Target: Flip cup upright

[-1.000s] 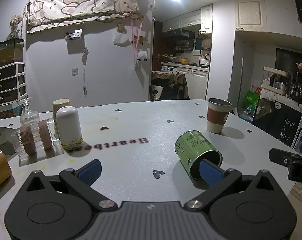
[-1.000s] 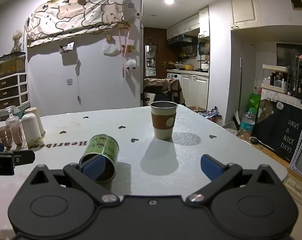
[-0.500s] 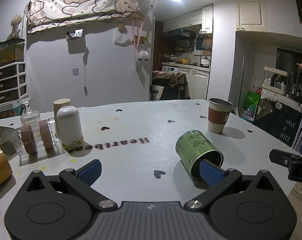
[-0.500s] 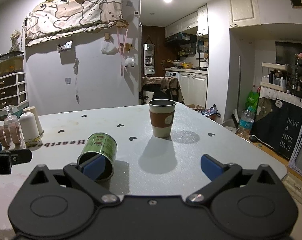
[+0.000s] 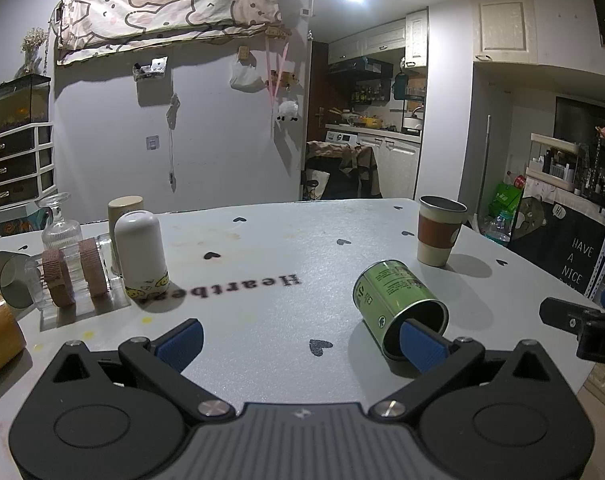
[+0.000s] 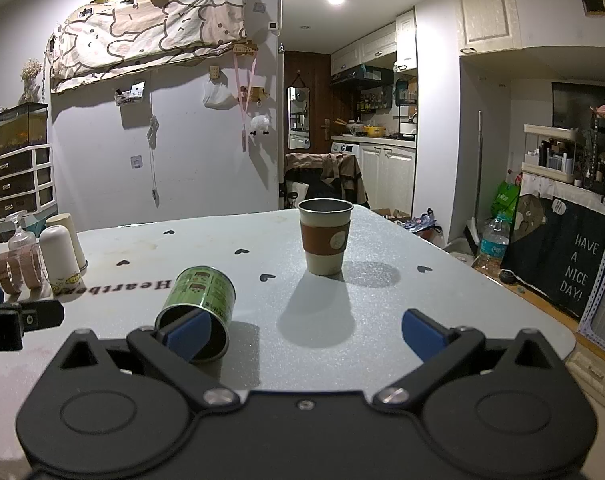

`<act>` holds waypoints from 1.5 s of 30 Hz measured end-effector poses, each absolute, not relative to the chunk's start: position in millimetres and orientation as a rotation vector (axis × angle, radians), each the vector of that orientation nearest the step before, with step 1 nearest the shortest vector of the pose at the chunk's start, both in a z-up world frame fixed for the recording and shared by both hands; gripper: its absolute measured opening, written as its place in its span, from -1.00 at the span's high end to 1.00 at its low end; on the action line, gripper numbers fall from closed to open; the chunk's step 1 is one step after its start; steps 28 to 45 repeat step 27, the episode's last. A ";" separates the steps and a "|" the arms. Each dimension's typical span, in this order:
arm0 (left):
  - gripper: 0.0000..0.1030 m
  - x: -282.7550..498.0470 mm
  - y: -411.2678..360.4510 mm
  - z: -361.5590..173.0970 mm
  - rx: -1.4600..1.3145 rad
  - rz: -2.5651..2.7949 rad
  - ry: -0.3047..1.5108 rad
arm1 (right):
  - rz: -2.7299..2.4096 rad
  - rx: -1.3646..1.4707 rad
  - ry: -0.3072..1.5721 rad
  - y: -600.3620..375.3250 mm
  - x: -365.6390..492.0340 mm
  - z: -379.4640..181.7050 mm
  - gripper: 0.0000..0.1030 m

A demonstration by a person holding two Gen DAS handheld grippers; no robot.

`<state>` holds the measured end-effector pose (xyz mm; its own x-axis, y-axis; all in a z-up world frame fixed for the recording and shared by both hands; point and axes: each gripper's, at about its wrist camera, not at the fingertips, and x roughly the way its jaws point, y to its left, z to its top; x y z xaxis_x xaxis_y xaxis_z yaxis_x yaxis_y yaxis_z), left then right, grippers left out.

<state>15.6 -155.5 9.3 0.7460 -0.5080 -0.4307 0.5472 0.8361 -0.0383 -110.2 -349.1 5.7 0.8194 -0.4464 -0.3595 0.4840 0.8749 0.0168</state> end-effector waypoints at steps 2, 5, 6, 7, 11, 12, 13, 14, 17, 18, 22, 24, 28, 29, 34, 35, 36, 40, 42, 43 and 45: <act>-1.00 15.7 -155.4 9.3 0.093 -0.578 0.444 | -0.496 0.109 0.357 -349.0 -110.4 5.5 -1.00; -1.00 15.5 -155.5 9.2 0.092 -0.578 0.444 | -0.497 0.109 0.355 -349.0 -110.5 5.5 -1.00; -1.00 15.5 -155.5 9.2 0.093 -0.578 0.444 | -0.497 0.108 0.355 -349.0 -110.3 5.8 -1.00; -1.00 15.6 -155.5 9.2 0.092 -0.578 0.444 | -0.498 0.109 0.355 -349.2 -110.5 5.4 -1.00; -1.00 15.6 -155.3 9.2 0.092 -0.578 0.444 | -0.497 0.109 0.356 -349.3 -110.5 5.7 -1.00; -1.00 15.6 -155.5 9.2 0.092 -0.578 0.444 | -0.496 0.109 0.355 -349.4 -110.6 5.6 -1.00; -1.00 15.6 -155.5 9.2 0.093 -0.578 0.444 | -0.496 0.109 0.355 -349.5 -110.6 5.6 -1.00; -1.00 15.6 -155.3 9.2 0.093 -0.578 0.444 | -0.496 0.109 0.356 -349.4 -110.4 5.7 -1.00; -1.00 15.6 -155.2 9.2 0.093 -0.578 0.444 | -0.497 0.109 0.355 -349.5 -110.5 5.8 -1.00; -1.00 15.7 -155.1 9.2 0.093 -0.578 0.445 | -0.497 0.109 0.356 -349.3 -110.3 6.1 -1.00; -1.00 16.1 -154.3 8.6 0.093 -0.574 0.446 | -0.501 0.109 0.359 -349.8 -109.5 4.6 -1.00; -1.00 15.9 -154.5 8.7 0.093 -0.573 0.446 | -0.501 0.109 0.359 -349.6 -109.3 4.4 -1.00; -1.00 16.0 -154.5 8.7 0.093 -0.573 0.446 | -0.500 0.109 0.359 -349.5 -109.3 4.8 -1.00; -1.00 16.0 -154.5 8.7 0.093 -0.573 0.446 | -0.500 0.109 0.359 -349.5 -109.3 4.8 -1.00; -1.00 16.0 -154.5 8.7 0.093 -0.573 0.446 | -0.500 0.109 0.359 -349.5 -109.3 4.8 -1.00; -1.00 16.0 -154.5 8.7 0.093 -0.573 0.446 | -0.500 0.109 0.359 -349.5 -109.3 4.8 -1.00; -1.00 16.0 -154.5 8.7 0.093 -0.573 0.446 | -0.500 0.109 0.359 -349.5 -109.3 4.8 -1.00; -1.00 16.0 -154.5 8.7 0.093 -0.573 0.446 | -0.500 0.109 0.359 -349.5 -109.3 4.8 -1.00; -1.00 16.0 -154.5 8.7 0.093 -0.573 0.446 | -0.500 0.109 0.359 -349.5 -109.3 4.8 -1.00; -1.00 16.0 -154.5 8.7 0.093 -0.573 0.446 | -0.500 0.109 0.359 -349.5 -109.3 4.8 -1.00; -1.00 16.0 -154.5 8.7 0.093 -0.573 0.446 | -0.500 0.109 0.359 -349.5 -109.3 4.8 -1.00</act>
